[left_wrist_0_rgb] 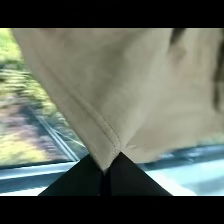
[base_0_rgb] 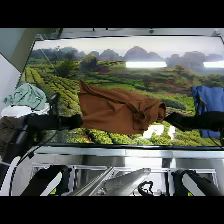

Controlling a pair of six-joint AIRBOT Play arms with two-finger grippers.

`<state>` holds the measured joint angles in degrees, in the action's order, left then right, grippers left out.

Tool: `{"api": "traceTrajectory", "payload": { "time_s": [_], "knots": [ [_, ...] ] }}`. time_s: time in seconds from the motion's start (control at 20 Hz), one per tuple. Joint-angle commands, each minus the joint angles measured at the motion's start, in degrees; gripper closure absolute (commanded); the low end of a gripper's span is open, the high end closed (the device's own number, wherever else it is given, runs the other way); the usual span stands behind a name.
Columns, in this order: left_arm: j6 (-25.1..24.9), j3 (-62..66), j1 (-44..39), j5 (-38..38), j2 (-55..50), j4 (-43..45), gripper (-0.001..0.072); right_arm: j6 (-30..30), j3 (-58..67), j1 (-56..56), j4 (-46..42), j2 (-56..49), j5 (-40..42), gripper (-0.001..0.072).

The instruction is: Fold the shirts.

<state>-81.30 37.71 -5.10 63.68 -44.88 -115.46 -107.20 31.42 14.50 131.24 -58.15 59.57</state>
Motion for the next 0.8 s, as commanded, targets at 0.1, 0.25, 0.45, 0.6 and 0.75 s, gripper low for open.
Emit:
{"api": "traceTrajectory", "payload": {
  "time_s": [0.1,0.25,0.45,0.6,0.75],
  "knots": [
    [-4.87,0.04,10.36,6.40,3.15,1.81,0.0695,0.02,-3.89,-7.89,4.66,-2.25,-3.10,0.0091],
    [-5.77,0.04,10.78,6.51,3.15,1.81,0.0695,1.86,-3.63,-13.77,6.38,-2.25,-4.33,0.0091],
    [-7.19,0.04,10.80,6.60,3.15,1.90,0.0695,3.74,-3.34,-16.41,7.56,-2.27,-10.82,0.0091],
    [-7.21,0.04,10.78,6.49,3.15,1.86,0.0695,3.74,-0.72,-18.40,8.11,-3.06,-11.13,0.0092],
    [-7.26,0.04,10.78,5.90,3.15,1.88,0.0695,4.09,3.19,-22.69,8.52,-6.91,-13.46,0.0108]
  ]
}}
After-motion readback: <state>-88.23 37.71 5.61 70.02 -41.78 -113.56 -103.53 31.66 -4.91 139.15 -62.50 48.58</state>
